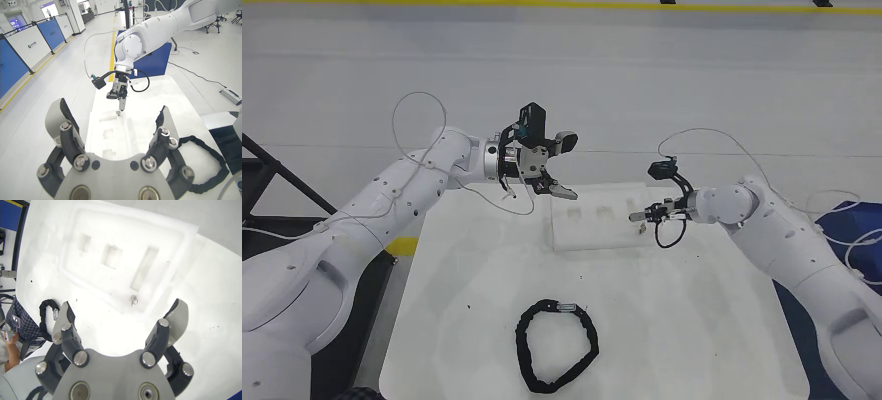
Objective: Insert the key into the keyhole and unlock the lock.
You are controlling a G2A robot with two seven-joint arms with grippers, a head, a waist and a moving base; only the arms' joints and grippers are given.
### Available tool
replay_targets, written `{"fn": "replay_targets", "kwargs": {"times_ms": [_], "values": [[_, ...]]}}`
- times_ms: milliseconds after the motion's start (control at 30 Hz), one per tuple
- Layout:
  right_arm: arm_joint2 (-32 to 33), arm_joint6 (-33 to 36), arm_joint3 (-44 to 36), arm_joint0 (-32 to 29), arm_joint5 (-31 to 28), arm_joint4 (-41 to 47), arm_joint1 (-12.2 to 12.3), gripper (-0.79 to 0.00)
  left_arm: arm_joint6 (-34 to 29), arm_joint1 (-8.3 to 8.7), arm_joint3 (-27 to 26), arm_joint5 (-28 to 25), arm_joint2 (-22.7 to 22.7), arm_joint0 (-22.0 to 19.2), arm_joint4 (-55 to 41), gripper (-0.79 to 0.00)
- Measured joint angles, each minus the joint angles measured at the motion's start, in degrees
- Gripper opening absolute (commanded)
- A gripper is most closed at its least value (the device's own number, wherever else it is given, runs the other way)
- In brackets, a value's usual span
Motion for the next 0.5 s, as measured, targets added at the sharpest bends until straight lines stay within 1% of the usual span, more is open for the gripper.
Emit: {"fn": "replay_targets", "kwargs": {"times_ms": [167,233,300,500], "values": [[-1.25,0.69,3.86,0.56,0.88,0.02,-2.79,0.000,0.00,0.00,0.00,0.00,0.00,0.00,0.00,0.000],[-1.43,0.79,5.30,0.67,-0.29,0.30,-3.76,0.000,0.00,0.00,0.00,0.00,0.00,0.00,0.00,0.000],[-1.38,0.90,5.89,0.77,-1.71,0.68,-4.09,0.000,0.00,0.00,0.00,0.00,0.00,0.00,0.00,0.000],[-1.36,0.89,5.84,0.76,-1.56,0.68,-4.05,0.000,0.00,0.00,0.00,0.00,0.00,0.00,0.00,0.000]]}}
